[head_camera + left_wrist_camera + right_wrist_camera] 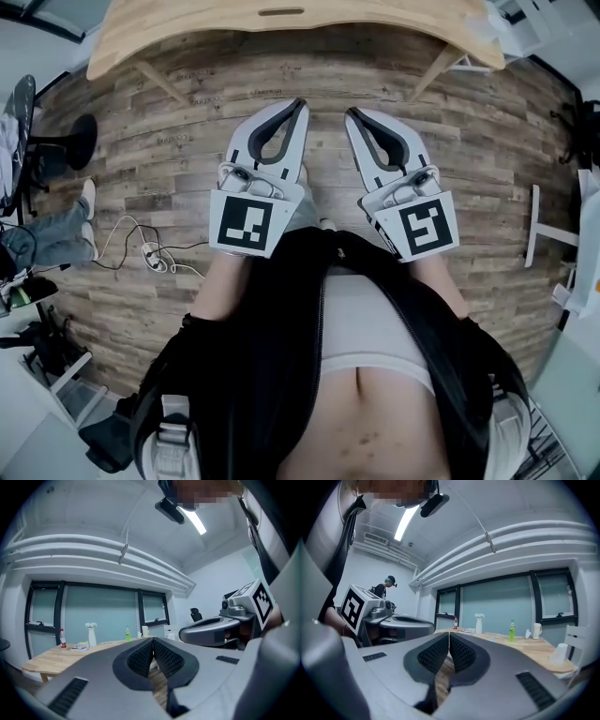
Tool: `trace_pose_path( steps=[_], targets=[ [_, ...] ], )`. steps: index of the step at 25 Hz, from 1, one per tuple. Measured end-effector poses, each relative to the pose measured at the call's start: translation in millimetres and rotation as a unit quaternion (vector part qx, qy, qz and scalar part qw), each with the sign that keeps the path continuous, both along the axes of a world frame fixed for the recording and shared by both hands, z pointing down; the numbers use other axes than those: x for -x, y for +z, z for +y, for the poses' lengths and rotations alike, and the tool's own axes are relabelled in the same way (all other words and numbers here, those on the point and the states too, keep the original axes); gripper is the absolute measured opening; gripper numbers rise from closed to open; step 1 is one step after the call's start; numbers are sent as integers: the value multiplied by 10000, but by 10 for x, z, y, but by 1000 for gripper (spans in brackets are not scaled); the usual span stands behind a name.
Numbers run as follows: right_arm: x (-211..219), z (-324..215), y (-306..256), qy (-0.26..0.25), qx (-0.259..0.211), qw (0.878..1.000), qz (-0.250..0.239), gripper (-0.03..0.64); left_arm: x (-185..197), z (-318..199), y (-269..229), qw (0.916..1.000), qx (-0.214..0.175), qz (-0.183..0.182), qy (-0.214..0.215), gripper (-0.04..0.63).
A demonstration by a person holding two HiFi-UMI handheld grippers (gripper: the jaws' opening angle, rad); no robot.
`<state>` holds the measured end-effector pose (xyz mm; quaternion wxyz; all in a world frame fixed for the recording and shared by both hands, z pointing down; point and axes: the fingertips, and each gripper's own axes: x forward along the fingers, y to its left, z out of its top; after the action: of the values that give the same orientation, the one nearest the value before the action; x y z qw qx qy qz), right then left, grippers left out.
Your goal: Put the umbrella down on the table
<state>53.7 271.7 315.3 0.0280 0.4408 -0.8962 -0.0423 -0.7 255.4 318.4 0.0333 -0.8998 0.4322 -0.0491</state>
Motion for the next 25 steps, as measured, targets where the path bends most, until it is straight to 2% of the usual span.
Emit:
trace_pose_path(
  steps=[11,16,21,25],
  targets=[
    [-115,704,-191,-211,-194,9995,-133,28,-210,750,-158,9996,-251,-147,-50,6],
    [41,857,-334,-474,-290,9979,-347,29,-164,863,-220,9995,-292,-150,-29,6],
    [149,867,-405,-408,-215,9984,-342,29,-126,859,-310,9989,-422,-172,96,8],
    [144,843,-473,-284,-173,9988,-358,29,-129,873,-346,9992,-327,-194,133,6]
  ],
)
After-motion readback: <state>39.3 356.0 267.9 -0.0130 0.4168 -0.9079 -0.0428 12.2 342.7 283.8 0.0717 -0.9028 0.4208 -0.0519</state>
